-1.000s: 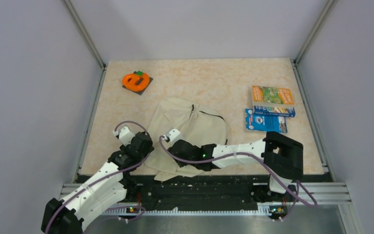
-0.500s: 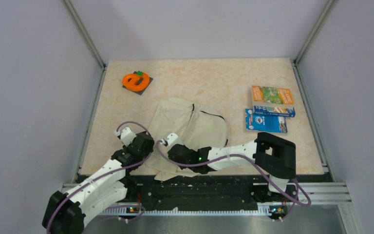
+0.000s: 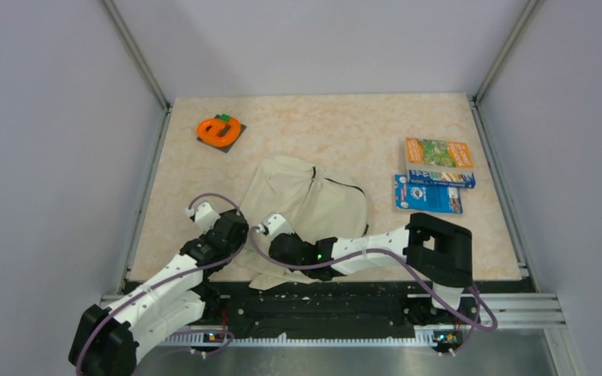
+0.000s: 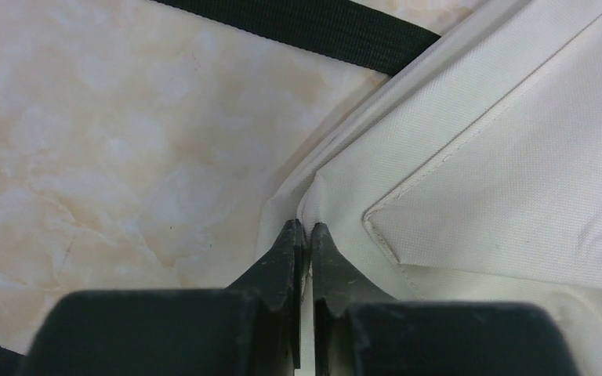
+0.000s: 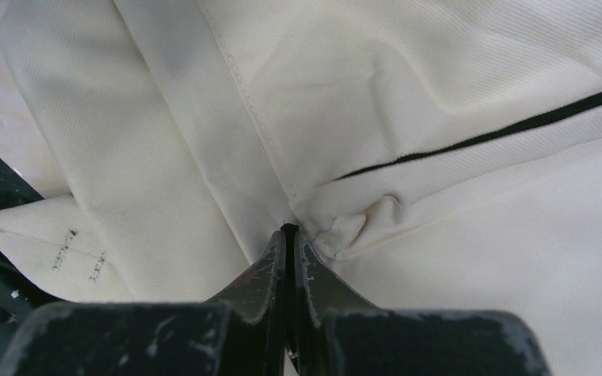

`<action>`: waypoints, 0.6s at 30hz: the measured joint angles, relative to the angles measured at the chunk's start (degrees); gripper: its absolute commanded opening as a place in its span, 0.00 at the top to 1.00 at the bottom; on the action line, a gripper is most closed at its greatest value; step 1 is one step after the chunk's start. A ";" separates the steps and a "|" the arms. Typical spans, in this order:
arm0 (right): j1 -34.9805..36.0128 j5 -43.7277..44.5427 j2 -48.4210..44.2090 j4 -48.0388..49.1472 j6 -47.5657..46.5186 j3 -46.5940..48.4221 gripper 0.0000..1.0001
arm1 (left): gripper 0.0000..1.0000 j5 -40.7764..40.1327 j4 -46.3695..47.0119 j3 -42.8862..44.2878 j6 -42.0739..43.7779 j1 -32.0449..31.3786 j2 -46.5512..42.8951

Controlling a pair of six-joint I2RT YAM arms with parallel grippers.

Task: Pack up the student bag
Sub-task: Unzip the student bag at the center of the board.

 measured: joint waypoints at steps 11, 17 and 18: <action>1.64 5.22 -13.38 -1.46 1.68 -8.02 1.00 | 1.00 3.45 7.67 5.68 8.55 11.87 8.39; 1.88 7.87 -18.21 -3.72 5.01 -12.09 1.00 | 1.00 6.27 13.00 11.56 13.00 16.17 18.43; 1.88 8.41 -18.43 -4.55 5.70 -12.66 1.00 | 1.00 6.62 13.75 12.94 13.79 16.65 20.35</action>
